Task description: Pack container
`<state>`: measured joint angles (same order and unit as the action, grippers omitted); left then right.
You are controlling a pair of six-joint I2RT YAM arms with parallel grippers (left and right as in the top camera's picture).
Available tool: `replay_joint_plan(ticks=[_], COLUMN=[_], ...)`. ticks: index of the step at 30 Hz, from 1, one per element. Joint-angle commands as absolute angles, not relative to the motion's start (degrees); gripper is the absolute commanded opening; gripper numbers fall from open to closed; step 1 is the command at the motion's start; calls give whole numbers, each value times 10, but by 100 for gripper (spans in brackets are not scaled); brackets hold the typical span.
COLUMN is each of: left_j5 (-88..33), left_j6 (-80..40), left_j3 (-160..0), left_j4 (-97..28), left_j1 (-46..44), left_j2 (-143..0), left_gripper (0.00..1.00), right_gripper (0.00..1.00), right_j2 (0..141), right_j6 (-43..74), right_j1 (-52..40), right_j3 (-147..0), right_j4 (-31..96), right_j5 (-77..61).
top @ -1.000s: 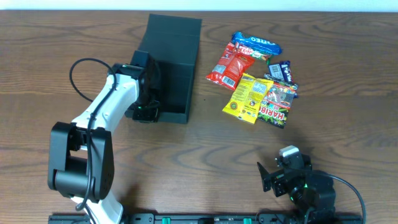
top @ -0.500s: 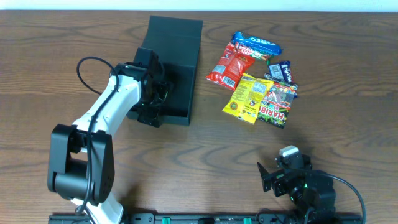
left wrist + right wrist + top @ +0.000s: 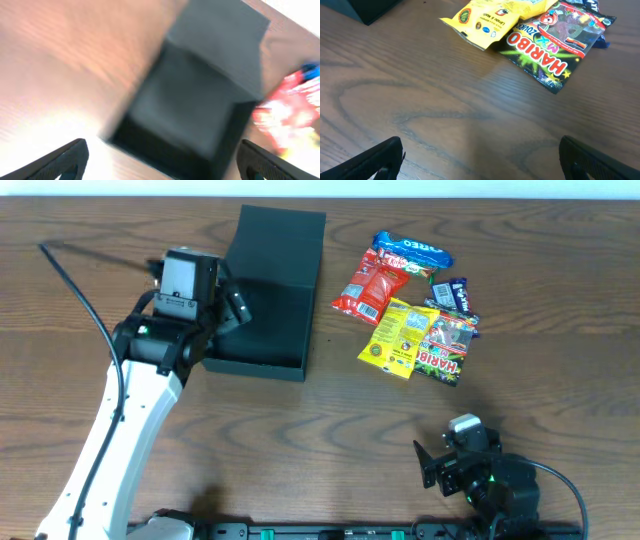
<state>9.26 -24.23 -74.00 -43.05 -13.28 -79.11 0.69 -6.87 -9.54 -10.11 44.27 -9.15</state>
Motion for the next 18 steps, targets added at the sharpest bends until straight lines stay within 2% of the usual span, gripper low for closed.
replay_joint_plan(ticks=[1, 6, 8, 16, 18], left_j5=[140, 122, 121, 69, 63], left_j6=[52, 164, 183, 208, 206], left_j3=[-743, -743, -743, -743, -743], left_j4=[-420, -396, -382, -365, -362], left_j1=[-130, -120, -109, -81, -77], left_j2=[-823, -903, -945, -1054, -1071], left_gripper=[95, 100, 88, 88, 81], right_gripper=[99, 99, 99, 99, 99], right_j2=[3, 3, 3, 3, 3], right_j6=[-62, -62, -62, -62, -62], right_j1=[-91, -91, -91, -91, -91], right_j3=[-98, -98, -98, -98, -98], right_j4=[443, 443, 443, 443, 443], right_j5=[-90, -90, -90, -90, -90])
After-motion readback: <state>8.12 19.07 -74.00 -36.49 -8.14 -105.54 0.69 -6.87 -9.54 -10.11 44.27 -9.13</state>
